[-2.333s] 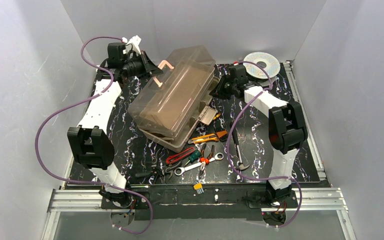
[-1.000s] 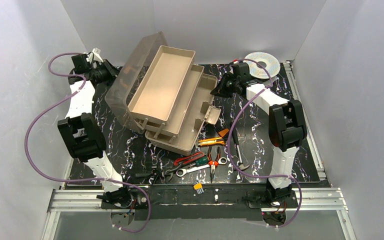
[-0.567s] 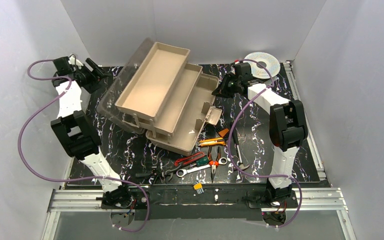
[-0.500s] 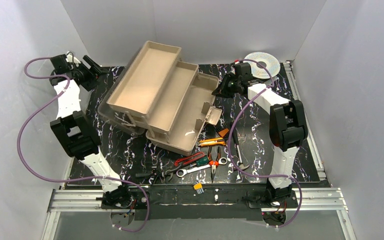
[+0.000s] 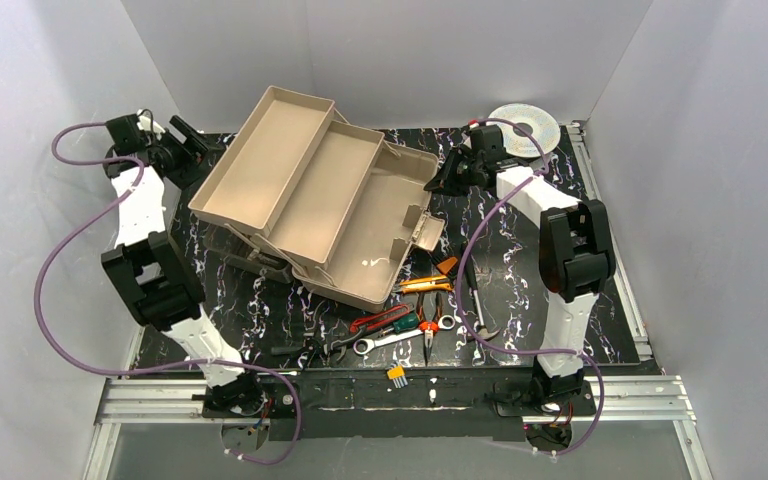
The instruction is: Pack the tool kit
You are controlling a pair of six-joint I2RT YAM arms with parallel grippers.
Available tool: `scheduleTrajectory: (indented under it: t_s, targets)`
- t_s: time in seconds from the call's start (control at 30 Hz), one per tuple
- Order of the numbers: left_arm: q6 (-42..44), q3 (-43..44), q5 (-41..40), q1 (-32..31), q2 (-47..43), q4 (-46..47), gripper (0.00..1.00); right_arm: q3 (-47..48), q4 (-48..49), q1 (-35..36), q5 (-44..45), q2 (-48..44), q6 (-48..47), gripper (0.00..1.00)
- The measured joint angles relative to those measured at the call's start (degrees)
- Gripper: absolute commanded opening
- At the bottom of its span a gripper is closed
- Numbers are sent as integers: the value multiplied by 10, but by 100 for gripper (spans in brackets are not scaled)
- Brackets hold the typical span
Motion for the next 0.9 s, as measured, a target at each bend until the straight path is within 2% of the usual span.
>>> scheduleTrajectory:
  t_s: [0.1,0.17,0.33,0.47,0.53,0.6,0.7,0.8,0.9]
  targets:
    - [5,-64,-48,-3,-70,-8,88,17,-19,0,-2,7,-3,1]
    - [7,-91,-81,-5,-128,-9,88,39,-37,2,-2,19,-5,1]
    - [5,-98,-133,-11,-268,12,87,119,-65,2,1,70,-2,1]
    - [0,-107,-147,-41,-332,33,88,200,-88,3,0,122,12,2]
    - [4,-124,-153,-78,-348,34,88,254,-101,3,0,155,15,14]
    - [9,-134,-153,-118,-349,25,87,299,-111,3,0,182,18,31]
    - [19,-138,-144,-184,-334,-1,86,330,-125,5,-2,193,20,50]
    - [40,-139,-140,-255,-321,-36,86,343,-127,6,-3,186,9,59]
    - [76,-139,-148,-340,-319,-81,86,333,-131,6,0,151,-8,63]
